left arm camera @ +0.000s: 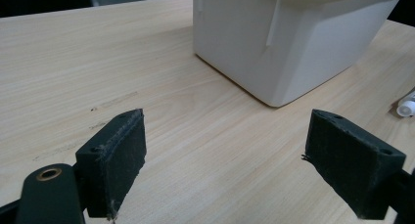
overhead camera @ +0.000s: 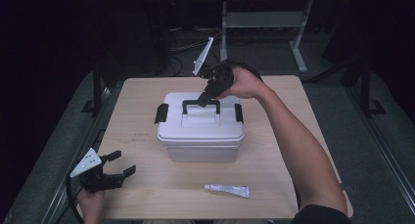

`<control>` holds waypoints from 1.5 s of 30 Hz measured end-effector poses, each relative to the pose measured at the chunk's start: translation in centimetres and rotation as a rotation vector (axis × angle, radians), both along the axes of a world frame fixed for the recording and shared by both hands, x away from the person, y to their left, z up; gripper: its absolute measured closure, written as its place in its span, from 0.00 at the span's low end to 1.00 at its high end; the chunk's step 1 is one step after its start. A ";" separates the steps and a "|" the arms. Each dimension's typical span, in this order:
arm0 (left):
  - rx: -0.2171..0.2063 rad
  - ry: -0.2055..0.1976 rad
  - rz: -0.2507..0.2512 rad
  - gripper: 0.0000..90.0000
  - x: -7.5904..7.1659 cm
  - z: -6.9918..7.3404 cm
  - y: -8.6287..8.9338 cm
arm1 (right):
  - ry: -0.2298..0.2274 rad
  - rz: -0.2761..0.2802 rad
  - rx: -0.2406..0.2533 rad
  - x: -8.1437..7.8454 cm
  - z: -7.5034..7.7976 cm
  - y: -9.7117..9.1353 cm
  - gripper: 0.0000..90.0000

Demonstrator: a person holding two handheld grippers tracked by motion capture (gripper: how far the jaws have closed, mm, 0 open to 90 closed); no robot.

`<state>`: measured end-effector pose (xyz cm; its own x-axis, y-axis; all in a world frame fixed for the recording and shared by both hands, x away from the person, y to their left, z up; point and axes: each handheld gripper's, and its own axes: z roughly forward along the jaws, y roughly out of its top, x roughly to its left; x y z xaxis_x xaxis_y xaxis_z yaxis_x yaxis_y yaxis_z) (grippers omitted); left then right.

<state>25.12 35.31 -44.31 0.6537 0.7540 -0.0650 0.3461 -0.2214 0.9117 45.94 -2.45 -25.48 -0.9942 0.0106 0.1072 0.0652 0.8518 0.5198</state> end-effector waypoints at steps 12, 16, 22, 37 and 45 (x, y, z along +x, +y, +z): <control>-0.001 0.002 -0.001 0.16 -0.1 0.0 -0.1 | -0.030 -0.043 -0.003 -1.1 1.7 -2.7 0.93; -0.001 0.001 -0.001 0.16 -0.1 0.0 0.0 | -0.039 -0.054 -0.007 -1.5 2.0 -3.9 0.94; -0.009 0.000 0.000 0.16 -0.1 0.0 0.1 | -0.051 -0.086 -0.005 -2.1 2.7 -5.8 0.94; -0.004 0.003 0.001 0.16 -0.1 -0.1 0.0 | -0.063 -0.170 -0.011 -3.3 3.2 -10.4 0.94; 0.000 0.004 0.001 0.16 0.0 -0.1 0.0 | -0.071 -0.203 -0.004 -4.0 3.5 -12.5 0.94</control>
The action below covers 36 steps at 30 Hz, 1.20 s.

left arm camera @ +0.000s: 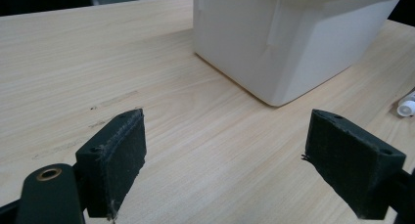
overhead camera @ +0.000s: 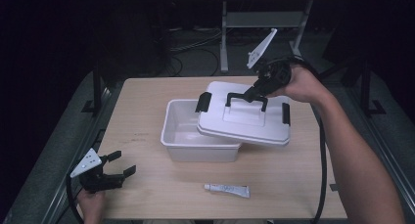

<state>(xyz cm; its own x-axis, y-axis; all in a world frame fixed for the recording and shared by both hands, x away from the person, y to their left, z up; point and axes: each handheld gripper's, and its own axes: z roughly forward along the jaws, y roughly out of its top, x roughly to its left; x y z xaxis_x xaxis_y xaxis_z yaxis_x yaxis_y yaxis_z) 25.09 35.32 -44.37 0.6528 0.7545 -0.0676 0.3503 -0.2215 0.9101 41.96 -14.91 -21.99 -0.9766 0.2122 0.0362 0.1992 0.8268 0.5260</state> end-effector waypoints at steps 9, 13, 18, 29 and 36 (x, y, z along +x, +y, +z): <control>0.001 0.001 0.001 0.16 0.0 0.0 -0.1 | -0.004 -0.047 -0.001 -1.0 0.0 -2.7 0.94; 0.003 0.000 0.001 0.16 0.0 0.0 -0.1 | -0.006 -0.072 -0.001 -1.4 -0.1 -3.9 0.93; 0.005 0.000 0.000 0.16 0.0 0.0 -0.1 | -0.007 -0.098 0.000 -2.0 -0.5 -5.6 0.94; 0.008 -0.001 0.001 0.16 -0.1 0.0 -0.1 | 0.001 -0.157 0.003 -3.3 -1.5 -8.6 0.94; 0.008 -0.002 0.006 0.16 -0.2 0.0 0.1 | 0.005 -0.189 0.013 -4.1 -2.1 -10.3 0.94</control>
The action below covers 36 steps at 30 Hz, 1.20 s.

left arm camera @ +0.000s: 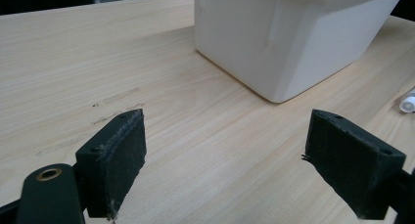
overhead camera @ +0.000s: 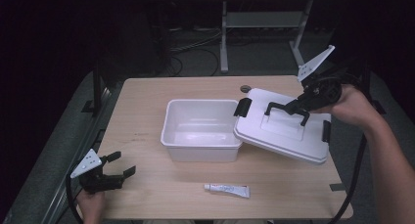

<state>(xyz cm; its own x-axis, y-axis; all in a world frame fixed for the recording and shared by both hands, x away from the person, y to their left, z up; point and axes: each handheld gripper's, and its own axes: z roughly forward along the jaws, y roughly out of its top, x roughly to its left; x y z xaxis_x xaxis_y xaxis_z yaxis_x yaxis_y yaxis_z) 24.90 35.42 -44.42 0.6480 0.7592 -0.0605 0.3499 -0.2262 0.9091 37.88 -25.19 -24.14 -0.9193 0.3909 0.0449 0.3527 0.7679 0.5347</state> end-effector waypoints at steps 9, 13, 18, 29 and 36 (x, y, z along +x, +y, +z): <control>0.000 -0.001 0.008 0.16 -0.1 0.1 0.2 | 0.020 -0.037 0.006 -0.9 -1.0 -1.8 0.94; 0.004 0.000 0.008 0.16 -0.1 0.1 0.1 | 0.022 -0.051 0.010 -1.3 -1.4 -2.5 0.94; 0.010 -0.001 0.008 0.16 -0.2 0.1 0.1 | 0.032 -0.070 0.011 -1.6 -2.3 -3.4 0.94; 0.004 -0.005 0.014 0.16 -0.3 0.1 0.1 | 0.071 -0.118 0.015 -1.6 -5.6 -5.0 0.93; 0.005 -0.005 0.015 0.16 -0.3 0.1 0.2 | 0.099 -0.145 0.031 -1.3 -7.9 -5.4 0.93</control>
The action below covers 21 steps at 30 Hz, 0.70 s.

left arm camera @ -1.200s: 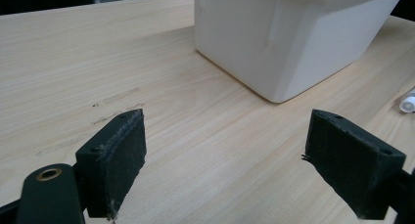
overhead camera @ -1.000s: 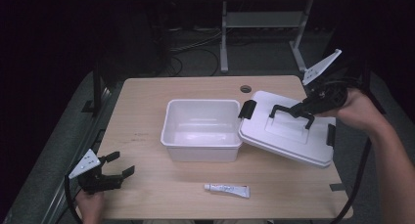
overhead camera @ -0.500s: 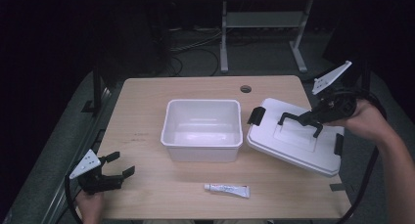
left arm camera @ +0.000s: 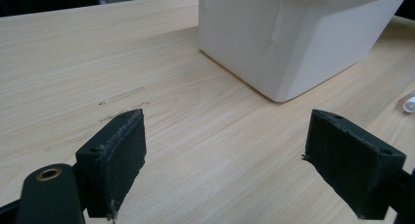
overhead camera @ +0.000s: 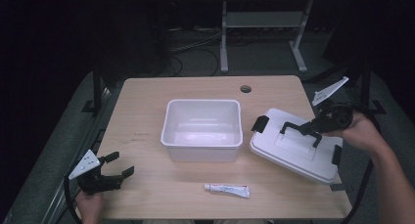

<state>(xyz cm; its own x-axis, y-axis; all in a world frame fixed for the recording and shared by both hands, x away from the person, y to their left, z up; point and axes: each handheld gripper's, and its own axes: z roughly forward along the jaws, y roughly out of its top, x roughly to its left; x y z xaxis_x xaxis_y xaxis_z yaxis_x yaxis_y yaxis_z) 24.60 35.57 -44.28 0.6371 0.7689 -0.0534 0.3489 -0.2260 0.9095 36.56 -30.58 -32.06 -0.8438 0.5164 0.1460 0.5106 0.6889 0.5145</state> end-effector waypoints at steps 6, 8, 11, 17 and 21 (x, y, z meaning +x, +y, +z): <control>0.001 0.001 -0.002 0.16 0.0 0.0 0.1 | 0.026 0.002 -0.014 0.3 -2.3 0.3 0.93; 0.002 -0.001 0.000 0.16 0.0 0.0 0.1 | 0.041 -0.005 -0.010 0.4 -3.0 0.3 0.93; 0.002 0.000 0.000 0.16 0.0 0.0 0.0 | 0.047 -0.008 -0.014 0.4 -3.8 0.4 0.93; 0.000 0.002 0.000 0.16 0.0 0.0 0.0 | 0.068 -0.019 -0.017 0.4 -5.4 0.4 0.93; 0.002 0.001 0.000 0.16 0.0 0.0 0.0 | 0.073 -0.020 -0.015 0.5 -6.1 0.5 0.93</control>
